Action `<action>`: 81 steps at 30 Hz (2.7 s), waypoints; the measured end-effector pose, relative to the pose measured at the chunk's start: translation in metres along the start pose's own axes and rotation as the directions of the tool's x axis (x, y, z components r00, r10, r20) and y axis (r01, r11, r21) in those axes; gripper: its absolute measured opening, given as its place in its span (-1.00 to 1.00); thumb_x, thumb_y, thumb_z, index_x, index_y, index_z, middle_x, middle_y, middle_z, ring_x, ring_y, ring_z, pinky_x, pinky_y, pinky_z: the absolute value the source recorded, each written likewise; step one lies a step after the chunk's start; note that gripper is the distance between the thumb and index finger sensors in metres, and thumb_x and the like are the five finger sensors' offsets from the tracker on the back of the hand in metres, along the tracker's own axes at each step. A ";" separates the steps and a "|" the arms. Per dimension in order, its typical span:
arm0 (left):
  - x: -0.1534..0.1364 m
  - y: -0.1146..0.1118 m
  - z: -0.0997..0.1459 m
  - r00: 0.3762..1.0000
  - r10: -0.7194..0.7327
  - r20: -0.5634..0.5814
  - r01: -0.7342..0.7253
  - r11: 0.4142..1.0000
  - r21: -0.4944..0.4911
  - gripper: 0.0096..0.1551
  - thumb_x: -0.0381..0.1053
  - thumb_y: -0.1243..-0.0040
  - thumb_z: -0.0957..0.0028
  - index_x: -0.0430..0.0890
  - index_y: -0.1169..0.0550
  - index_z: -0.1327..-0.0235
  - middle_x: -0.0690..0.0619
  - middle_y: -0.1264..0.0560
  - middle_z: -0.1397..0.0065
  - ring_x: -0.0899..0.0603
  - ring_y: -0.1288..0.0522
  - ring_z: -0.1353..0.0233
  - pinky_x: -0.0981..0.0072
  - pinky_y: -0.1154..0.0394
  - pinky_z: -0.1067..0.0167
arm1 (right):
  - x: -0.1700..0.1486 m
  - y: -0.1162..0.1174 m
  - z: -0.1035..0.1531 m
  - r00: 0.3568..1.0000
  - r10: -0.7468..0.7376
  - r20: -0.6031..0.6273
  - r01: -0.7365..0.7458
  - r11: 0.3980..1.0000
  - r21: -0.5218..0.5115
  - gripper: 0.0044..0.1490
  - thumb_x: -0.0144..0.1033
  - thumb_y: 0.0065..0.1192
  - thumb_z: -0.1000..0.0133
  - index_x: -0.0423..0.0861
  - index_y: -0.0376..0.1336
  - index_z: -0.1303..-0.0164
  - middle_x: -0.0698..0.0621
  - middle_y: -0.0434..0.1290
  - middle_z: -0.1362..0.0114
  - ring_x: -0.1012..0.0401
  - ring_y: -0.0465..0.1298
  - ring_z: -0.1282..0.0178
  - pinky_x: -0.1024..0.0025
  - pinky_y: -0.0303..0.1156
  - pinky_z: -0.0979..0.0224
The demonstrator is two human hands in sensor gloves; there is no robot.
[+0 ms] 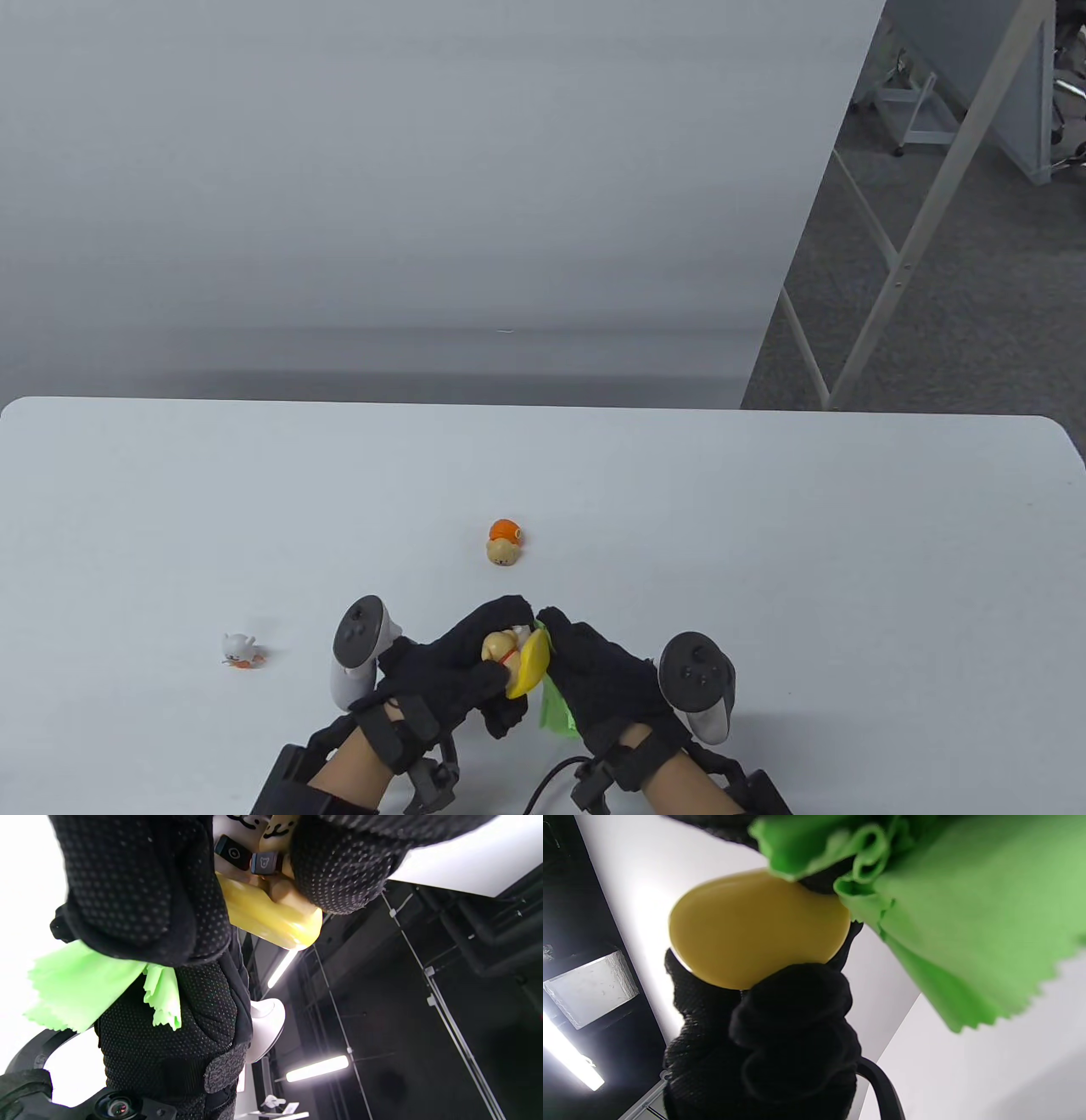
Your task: Dust the small ornaments
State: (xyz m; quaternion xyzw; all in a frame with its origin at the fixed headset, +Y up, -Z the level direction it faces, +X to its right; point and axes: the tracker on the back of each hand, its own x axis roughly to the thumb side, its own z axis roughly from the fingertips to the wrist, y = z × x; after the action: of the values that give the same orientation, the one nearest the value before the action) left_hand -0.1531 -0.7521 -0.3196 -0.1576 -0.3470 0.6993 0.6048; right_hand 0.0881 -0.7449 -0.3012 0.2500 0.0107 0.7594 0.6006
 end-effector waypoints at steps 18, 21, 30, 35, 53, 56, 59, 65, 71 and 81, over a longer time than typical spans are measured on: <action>-0.008 0.014 0.011 0.920 -0.286 -0.267 0.337 0.927 0.166 0.06 0.43 -0.27 0.02 -0.25 -0.37 -0.52 -0.37 -0.40 -0.36 -0.34 -0.76 0.08 -0.04 -0.80 0.27 | 0.018 0.006 0.004 0.996 0.044 0.081 -0.043 0.999 -0.008 -0.39 -0.61 0.27 -0.18 -0.43 0.21 -0.44 -0.64 0.42 -0.20 -0.28 0.57 0.03 -0.45 0.51 -0.11; -0.011 0.012 0.009 0.930 -0.232 -0.286 0.287 0.943 0.169 -0.14 0.38 -0.33 0.02 -0.28 -0.57 -0.23 -0.26 -0.56 -0.22 -0.30 -0.81 0.15 0.03 -0.85 0.37 | 0.015 0.004 0.003 0.993 0.066 0.094 -0.067 0.998 0.000 -0.39 -0.63 0.29 -0.16 -0.41 0.23 -0.43 -0.63 0.43 -0.21 -0.30 0.57 0.02 -0.47 0.50 -0.13; -0.024 0.010 0.013 0.919 0.031 -0.393 0.058 0.975 0.213 -0.18 0.17 -0.28 -0.21 -0.45 -0.38 -0.38 -0.38 -0.56 -0.19 -0.18 -0.84 0.23 0.16 -0.88 0.44 | 0.022 0.009 0.002 0.915 0.335 0.226 -0.327 0.942 -0.074 -0.42 -0.64 0.34 -0.11 -0.27 0.30 -0.38 -0.58 0.45 -0.24 -0.29 0.57 -0.01 -0.46 0.49 -0.17; -0.027 0.018 0.022 0.905 0.094 -0.415 0.086 0.915 0.394 -0.15 0.20 -0.18 -0.29 -0.47 -0.29 -0.42 -0.37 -0.53 -0.22 -0.07 -0.82 0.22 0.28 -0.89 0.43 | 0.033 0.029 0.004 0.847 0.418 0.329 -0.436 0.900 -0.022 -0.43 -0.62 0.36 -0.09 -0.20 0.33 -0.35 -0.56 0.46 -0.22 -0.27 0.59 -0.01 -0.44 0.52 -0.16; -0.026 0.009 0.017 0.915 0.224 -0.336 -0.078 0.915 0.395 -0.12 0.15 -0.07 -0.33 -0.48 -0.15 -0.53 -0.39 -0.51 -0.23 -0.04 -0.80 0.25 0.26 -0.87 0.45 | 0.036 0.022 0.003 0.868 0.403 0.290 -0.399 0.914 -0.074 -0.43 -0.63 0.33 -0.12 -0.24 0.30 -0.38 -0.59 0.46 -0.21 -0.27 0.59 0.01 -0.44 0.52 -0.13; -0.028 0.009 0.023 0.908 0.230 -0.350 -0.075 0.911 0.405 -0.07 0.16 0.00 -0.37 -0.50 -0.02 -0.56 -0.38 -0.48 -0.26 -0.03 -0.79 0.21 0.28 -0.88 0.39 | 0.038 0.029 0.002 0.847 0.429 0.314 -0.433 0.900 -0.061 -0.43 -0.62 0.33 -0.12 -0.20 0.30 -0.38 -0.58 0.46 -0.21 -0.27 0.59 0.01 -0.43 0.53 -0.13; -0.028 0.007 0.022 0.915 0.198 -0.352 -0.038 0.910 0.413 -0.07 0.17 0.03 -0.38 -0.51 0.00 -0.54 -0.37 -0.46 -0.29 -0.02 -0.79 0.16 0.29 -0.88 0.34 | 0.036 0.027 0.002 0.855 0.416 0.308 -0.419 0.906 -0.059 -0.44 -0.62 0.34 -0.12 -0.17 0.31 -0.38 -0.58 0.45 -0.22 -0.27 0.59 0.00 -0.44 0.52 -0.14; -0.030 0.003 0.019 0.912 0.217 -0.348 -0.058 0.908 0.414 -0.12 0.17 0.00 -0.38 -0.49 -0.08 -0.51 -0.38 -0.45 -0.29 -0.02 -0.80 0.16 0.29 -0.89 0.34 | 0.036 0.023 0.004 0.857 0.418 0.301 -0.418 0.906 -0.067 -0.44 -0.61 0.34 -0.13 -0.12 0.32 -0.37 -0.58 0.45 -0.22 -0.28 0.58 0.00 -0.45 0.51 -0.15; -0.029 0.002 0.008 0.922 0.248 -0.298 -0.186 0.957 0.222 -0.14 0.14 -0.17 -0.30 -0.43 -0.24 -0.55 -0.40 -0.51 -0.26 -0.07 -0.80 0.24 0.21 -0.87 0.41 | 0.031 0.007 0.004 0.893 0.386 0.232 -0.367 0.922 -0.122 -0.44 -0.61 0.31 -0.17 -0.15 0.29 -0.41 -0.60 0.42 -0.22 -0.29 0.56 -0.01 -0.46 0.48 -0.15; 0.009 0.025 0.002 0.966 -0.063 -0.251 0.093 0.989 0.111 -0.11 0.16 -0.51 -0.11 -0.46 -0.43 -0.35 -0.36 -0.57 -0.20 -0.15 -0.83 0.30 0.13 -0.87 0.47 | 0.020 -0.026 0.008 0.963 0.266 0.045 -0.255 0.951 -0.173 -0.37 -0.58 0.30 -0.19 -0.38 0.20 -0.47 -0.59 0.45 -0.22 -0.28 0.58 0.00 -0.44 0.51 -0.13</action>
State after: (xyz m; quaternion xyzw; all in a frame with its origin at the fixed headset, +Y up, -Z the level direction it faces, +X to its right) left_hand -0.1749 -0.7446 -0.3329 -0.1926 -0.2317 0.6696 0.6789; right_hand 0.1114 -0.7219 -0.2951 0.2241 -0.1059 0.8213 0.5139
